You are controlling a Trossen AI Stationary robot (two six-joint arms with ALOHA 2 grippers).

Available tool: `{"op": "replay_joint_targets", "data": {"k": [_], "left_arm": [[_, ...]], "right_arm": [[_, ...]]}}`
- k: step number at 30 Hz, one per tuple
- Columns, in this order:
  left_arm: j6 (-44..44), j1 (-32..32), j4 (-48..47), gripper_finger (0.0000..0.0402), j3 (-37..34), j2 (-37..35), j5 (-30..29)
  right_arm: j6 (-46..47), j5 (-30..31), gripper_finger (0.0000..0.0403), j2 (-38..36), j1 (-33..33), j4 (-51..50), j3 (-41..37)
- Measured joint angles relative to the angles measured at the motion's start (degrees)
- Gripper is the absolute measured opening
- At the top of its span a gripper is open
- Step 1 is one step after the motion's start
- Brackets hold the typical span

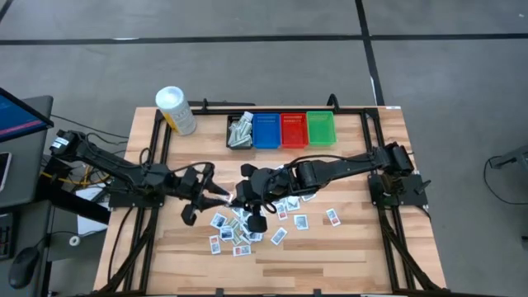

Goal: Pick & Place First Aid Supplies
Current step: Put the green bandage pack in the black bin

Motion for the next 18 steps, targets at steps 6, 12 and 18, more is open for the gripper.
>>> {"op": "replay_joint_targets", "data": {"k": [6, 12, 18], "left_arm": [[-0.04, 0.02, 0.54, 0.0128, 0.00, 2.33, -3.73], [-0.45, 0.02, 0.87, 0.0098, 0.02, 4.52, -0.99], [-3.09, 0.02, 0.99, 0.0081, 0.01, 4.02, 1.28]], "right_arm": [[-0.11, 0.11, 0.0000, 0.02, -0.13, 0.28, -0.02], [-0.10, 0.01, 0.0000, 0.11, -0.35, 0.04, -0.04], [0.28, 0.00, 0.0000, 0.09, -0.33, 0.12, -0.03]]}}
